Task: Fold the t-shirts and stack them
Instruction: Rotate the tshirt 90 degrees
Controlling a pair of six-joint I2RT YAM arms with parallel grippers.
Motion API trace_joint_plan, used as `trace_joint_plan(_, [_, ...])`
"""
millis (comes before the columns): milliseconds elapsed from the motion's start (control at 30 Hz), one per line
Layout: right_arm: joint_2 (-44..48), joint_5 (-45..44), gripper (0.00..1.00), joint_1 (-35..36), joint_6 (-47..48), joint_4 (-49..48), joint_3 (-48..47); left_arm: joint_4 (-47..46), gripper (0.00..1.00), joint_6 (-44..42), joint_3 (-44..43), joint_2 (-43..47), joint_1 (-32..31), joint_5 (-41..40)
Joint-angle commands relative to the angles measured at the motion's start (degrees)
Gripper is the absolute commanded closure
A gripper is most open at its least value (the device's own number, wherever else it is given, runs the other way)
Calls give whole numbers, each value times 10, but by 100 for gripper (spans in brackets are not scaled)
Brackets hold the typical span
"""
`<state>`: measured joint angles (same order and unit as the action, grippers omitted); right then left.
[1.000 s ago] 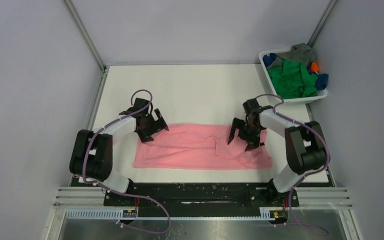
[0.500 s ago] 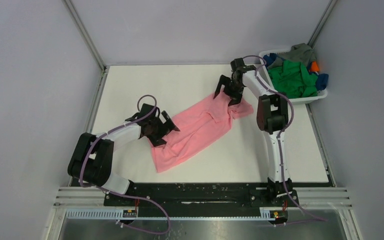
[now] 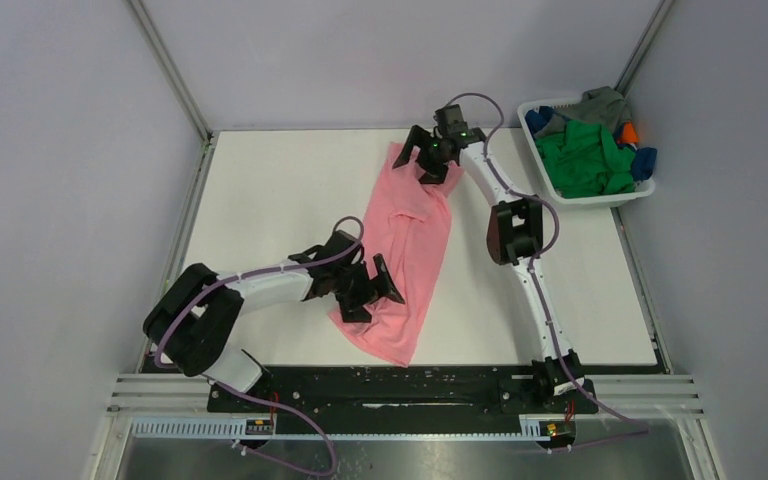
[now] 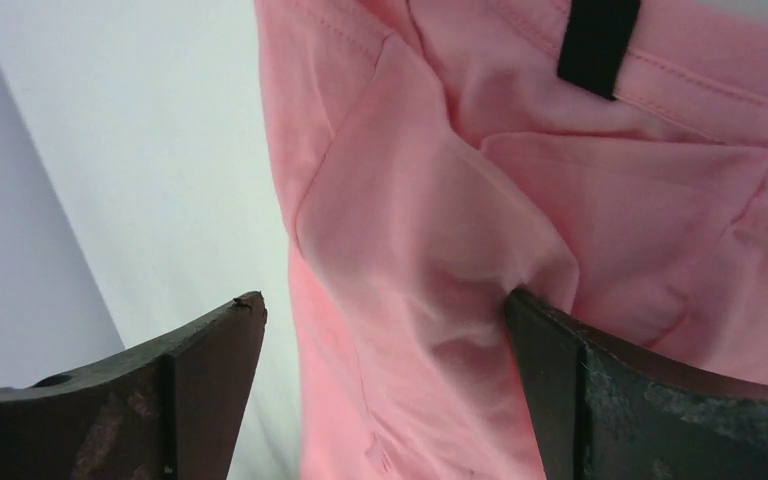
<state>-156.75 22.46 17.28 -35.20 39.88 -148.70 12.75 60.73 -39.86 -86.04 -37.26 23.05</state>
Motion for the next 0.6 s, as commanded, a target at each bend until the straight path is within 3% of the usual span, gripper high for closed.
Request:
trace_joint_plan(0, [-47, 15, 1, 48, -59, -105, -53, -62, 1, 33, -10, -40, -38, 1])
trace_joint_plan(167, [-36, -38, 1, 50, -80, -165, -49, -89, 1, 58, -43, -57, -76, -18])
trace_joint_plan(367, [63, -53, 1, 48, -5, -143, -45, 89, 1, 16, -66, 77, -104, -154])
trace_joint_plan(433, [195, -57, 1, 49, 50, -101, 62, 181, 1, 2, -50, 182, -105, -225])
trace_joint_plan(567, [374, -131, 1, 51, 49, -77, 291, 206, 1, 4, 20, 272, -94, -248])
